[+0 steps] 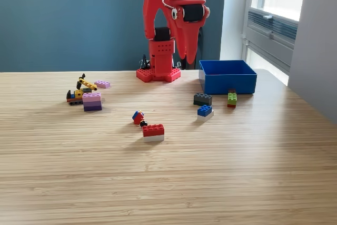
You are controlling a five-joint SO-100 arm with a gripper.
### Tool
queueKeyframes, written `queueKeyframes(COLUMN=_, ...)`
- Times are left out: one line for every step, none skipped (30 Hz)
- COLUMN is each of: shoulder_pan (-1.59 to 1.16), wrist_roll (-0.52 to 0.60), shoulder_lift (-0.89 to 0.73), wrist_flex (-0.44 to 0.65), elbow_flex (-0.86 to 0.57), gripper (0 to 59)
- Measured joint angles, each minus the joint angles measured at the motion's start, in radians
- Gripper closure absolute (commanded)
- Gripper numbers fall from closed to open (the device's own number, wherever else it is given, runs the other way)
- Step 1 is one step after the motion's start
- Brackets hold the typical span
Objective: Grasp a lego block and put it in the bin.
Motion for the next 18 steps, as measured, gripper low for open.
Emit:
queueKeyframes(shoulder_pan=0.000, wrist_roll=0.003, shoulder_lift=0.000, wrist_flex=0.000, elbow_flex=0.000, gripper=42.7)
queueKeyframes(shoulder_pan=0.000, wrist_roll=0.008, shoulder_lift=0.000, wrist_flex=0.000, elbow_flex=0.000, gripper=42.7)
queueKeyframes(shoulder_pan=0.000, wrist_roll=0.009, shoulder_lift=0.000, wrist_flex=0.000, elbow_flex=0.000, gripper=42.7)
queueKeyframes(shoulder_pan=-0.002, wrist_roll=0.012, shoulder_lift=0.000, wrist_flex=0.000, elbow_flex=0.000, gripper=42.7)
queueKeyframes(shoulder_pan=-0.002, wrist_roll=0.012, shoulder_lift=0.000, wrist_flex=0.000, elbow_flex=0.000, gripper=42.7)
queueKeyframes(shoulder_pan=-0.002, wrist_roll=0.012, shoulder_lift=0.000, wrist_flex=0.000, elbow_flex=0.000, gripper=42.6)
queueKeyframes(shoulder_pan=-0.002, wrist_roll=0.012, shoulder_lift=0.000, wrist_flex=0.000, elbow_flex=0.000, gripper=42.5)
queueKeyframes(shoulder_pan=0.000, wrist_roll=0.012, shoulder_lift=0.000, wrist_flex=0.000, elbow_flex=0.000, gripper=42.5)
queueKeyframes(shoulder_pan=0.000, wrist_roll=0.012, shoulder_lift=0.000, wrist_flex=0.000, elbow_flex=0.000, gripper=42.5)
queueKeyframes(shoulder_pan=0.000, wrist_roll=0.012, shoulder_lift=0.000, wrist_flex=0.000, elbow_flex=0.000, gripper=42.5)
queueKeyframes(shoulder_pan=0.000, wrist_roll=0.012, shoulder_lift=0.000, wrist_flex=0.000, elbow_flex=0.000, gripper=42.5)
queueKeyframes(shoulder_pan=0.000, wrist_roll=0.012, shoulder_lift=0.000, wrist_flex=0.000, elbow_flex=0.000, gripper=42.6)
queueKeyframes(shoulder_pan=0.000, wrist_roll=0.012, shoulder_lift=0.000, wrist_flex=0.000, elbow_flex=0.000, gripper=42.6)
queueKeyframes(shoulder_pan=-0.002, wrist_roll=0.012, shoulder_lift=0.000, wrist_flex=0.000, elbow_flex=0.005, gripper=42.6)
queueKeyframes(shoulder_pan=-0.002, wrist_roll=0.012, shoulder_lift=0.000, wrist_flex=-0.002, elbow_flex=0.014, gripper=42.6)
queueKeyframes(shoulder_pan=0.000, wrist_roll=0.012, shoulder_lift=0.000, wrist_flex=-0.003, elbow_flex=0.023, gripper=42.5)
queueKeyframes(shoulder_pan=0.000, wrist_roll=0.012, shoulder_lift=0.000, wrist_flex=-0.009, elbow_flex=0.031, gripper=42.4)
queueKeyframes(shoulder_pan=0.000, wrist_roll=0.011, shoulder_lift=0.000, wrist_flex=-0.020, elbow_flex=0.035, gripper=42.3)
